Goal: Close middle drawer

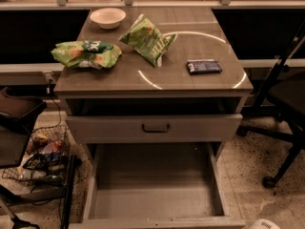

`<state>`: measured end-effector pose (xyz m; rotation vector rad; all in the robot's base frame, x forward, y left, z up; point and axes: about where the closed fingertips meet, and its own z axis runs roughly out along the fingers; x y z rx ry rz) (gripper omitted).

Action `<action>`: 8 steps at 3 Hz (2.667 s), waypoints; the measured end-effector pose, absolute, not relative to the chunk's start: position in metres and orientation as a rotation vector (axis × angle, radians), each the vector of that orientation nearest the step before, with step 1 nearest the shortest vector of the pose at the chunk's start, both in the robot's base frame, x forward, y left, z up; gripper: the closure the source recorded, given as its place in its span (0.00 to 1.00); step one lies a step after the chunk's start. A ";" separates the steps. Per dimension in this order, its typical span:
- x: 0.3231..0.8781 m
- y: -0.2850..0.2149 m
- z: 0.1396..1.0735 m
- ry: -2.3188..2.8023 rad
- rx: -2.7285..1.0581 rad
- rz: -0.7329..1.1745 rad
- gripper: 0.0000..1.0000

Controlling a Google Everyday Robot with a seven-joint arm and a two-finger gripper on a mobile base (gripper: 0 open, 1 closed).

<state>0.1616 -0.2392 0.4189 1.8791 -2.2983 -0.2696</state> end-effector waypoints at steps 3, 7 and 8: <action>0.251 -0.210 0.364 -2.324 2.127 -0.263 1.00; 0.358 -0.174 0.359 -2.205 2.370 -0.135 1.00; 0.394 -0.151 0.375 -2.137 2.465 -0.061 1.00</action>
Offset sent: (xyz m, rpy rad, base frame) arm 0.1027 0.0317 -0.0677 0.1480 -0.1987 0.0858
